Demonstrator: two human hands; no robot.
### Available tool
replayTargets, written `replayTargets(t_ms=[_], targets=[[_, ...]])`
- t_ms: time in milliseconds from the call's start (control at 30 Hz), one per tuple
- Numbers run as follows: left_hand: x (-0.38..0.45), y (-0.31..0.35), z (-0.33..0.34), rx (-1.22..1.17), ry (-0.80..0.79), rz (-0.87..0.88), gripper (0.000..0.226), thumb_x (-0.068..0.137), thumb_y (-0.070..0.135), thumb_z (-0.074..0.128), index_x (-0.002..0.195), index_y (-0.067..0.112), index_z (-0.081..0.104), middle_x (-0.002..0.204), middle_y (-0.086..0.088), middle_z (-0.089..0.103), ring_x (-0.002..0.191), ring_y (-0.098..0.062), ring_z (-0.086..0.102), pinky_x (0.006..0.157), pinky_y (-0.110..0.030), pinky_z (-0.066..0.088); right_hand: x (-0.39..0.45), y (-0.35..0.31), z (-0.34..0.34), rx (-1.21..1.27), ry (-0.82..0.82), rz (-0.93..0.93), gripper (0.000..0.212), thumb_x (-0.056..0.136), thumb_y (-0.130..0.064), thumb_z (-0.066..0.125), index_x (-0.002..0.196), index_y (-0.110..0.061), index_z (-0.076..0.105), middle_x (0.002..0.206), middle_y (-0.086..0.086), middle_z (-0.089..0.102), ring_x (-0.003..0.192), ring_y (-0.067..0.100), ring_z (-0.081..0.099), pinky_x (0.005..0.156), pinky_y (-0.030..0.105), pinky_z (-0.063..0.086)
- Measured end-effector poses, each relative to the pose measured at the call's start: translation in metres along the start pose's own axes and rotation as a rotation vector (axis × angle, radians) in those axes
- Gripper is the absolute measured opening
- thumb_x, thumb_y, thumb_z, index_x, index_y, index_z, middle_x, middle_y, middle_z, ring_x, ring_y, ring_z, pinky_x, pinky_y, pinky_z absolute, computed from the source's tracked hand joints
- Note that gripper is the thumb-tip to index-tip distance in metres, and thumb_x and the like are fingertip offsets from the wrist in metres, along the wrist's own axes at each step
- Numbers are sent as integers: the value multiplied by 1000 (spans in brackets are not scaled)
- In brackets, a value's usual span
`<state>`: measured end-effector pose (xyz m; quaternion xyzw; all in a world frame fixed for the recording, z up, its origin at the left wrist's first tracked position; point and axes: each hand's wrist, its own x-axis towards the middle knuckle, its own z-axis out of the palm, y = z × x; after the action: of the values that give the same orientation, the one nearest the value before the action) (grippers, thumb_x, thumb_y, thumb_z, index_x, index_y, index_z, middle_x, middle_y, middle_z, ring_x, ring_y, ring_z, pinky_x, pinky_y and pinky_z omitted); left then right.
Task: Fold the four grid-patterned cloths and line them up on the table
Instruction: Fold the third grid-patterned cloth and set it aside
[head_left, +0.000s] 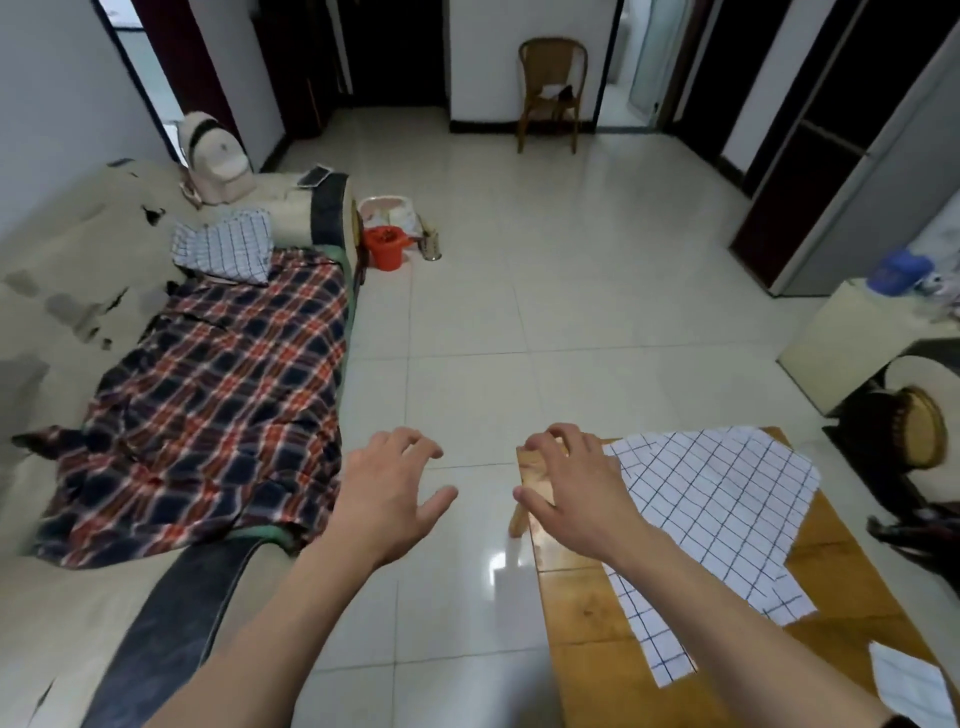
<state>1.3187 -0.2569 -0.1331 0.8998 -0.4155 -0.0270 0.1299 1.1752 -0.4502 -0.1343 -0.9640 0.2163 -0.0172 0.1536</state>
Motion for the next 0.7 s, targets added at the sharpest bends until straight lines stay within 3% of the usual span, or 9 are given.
replayTargets(t_ms=[400, 700], targets=[[193, -100, 0, -15, -66, 305, 51, 91, 62, 44, 134, 35, 47, 139, 11, 43, 128, -14, 40, 105, -36, 30, 176, -36, -11, -101, -34, 269, 48, 94, -50, 50, 137, -31, 40, 146, -4, 36, 129, 23, 38, 98, 43, 39], [342, -133, -10, 4, -111, 509, 50, 90, 61, 50, 131, 34, 51, 138, 10, 47, 127, -14, 42, 105, -35, 28, 269, -21, -26, -52, 66, 442, 47, 94, -48, 51, 137, -29, 43, 146, -5, 39, 129, 21, 40, 100, 43, 40]])
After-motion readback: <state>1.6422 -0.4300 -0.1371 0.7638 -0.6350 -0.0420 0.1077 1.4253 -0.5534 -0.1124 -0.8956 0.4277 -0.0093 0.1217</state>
